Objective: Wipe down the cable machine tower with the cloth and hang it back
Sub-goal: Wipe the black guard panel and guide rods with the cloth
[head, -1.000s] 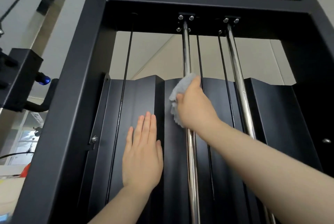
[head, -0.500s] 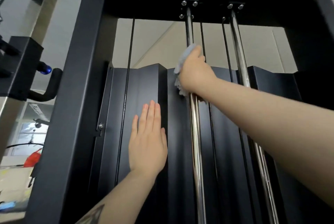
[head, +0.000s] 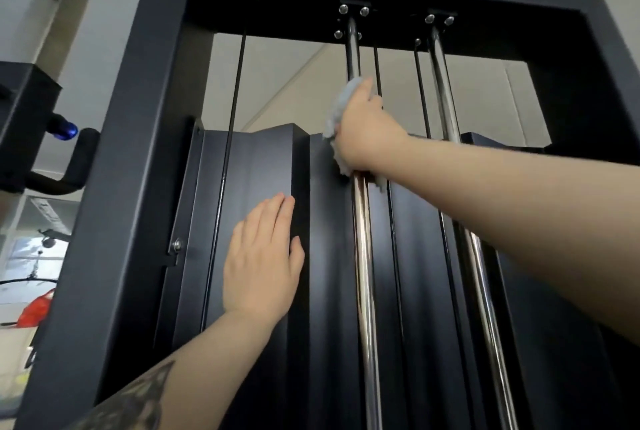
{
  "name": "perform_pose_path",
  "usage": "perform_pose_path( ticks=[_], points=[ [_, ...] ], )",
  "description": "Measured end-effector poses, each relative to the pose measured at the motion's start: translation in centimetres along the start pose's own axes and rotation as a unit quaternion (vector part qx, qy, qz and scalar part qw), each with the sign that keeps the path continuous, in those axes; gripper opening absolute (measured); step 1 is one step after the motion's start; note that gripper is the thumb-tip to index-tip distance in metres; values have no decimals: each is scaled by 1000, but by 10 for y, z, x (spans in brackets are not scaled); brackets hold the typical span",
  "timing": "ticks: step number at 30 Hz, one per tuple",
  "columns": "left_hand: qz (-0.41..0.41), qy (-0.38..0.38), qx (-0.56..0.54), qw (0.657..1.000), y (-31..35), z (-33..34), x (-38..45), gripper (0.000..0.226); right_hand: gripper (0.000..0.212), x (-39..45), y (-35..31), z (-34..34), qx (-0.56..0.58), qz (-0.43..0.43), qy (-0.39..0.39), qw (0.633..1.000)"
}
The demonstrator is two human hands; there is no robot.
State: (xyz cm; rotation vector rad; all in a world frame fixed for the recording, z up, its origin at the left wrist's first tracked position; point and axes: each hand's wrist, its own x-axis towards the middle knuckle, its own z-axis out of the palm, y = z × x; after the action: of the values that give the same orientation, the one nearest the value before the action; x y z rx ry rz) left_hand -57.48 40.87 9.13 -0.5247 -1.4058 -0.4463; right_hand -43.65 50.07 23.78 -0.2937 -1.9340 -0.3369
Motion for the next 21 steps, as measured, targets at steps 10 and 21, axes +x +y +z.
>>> perform_pose_path(
  ticks=[10, 21],
  points=[
    [-23, -36, 67, 997, 0, 4, -4, 63, 66, -23, -10, 31, -113, -3, 69, 991],
    [-29, -39, 64, 997, 1, 5, -6, 62, 55, 35, -19, -4, -172, 30, 28, 984]
  ],
)
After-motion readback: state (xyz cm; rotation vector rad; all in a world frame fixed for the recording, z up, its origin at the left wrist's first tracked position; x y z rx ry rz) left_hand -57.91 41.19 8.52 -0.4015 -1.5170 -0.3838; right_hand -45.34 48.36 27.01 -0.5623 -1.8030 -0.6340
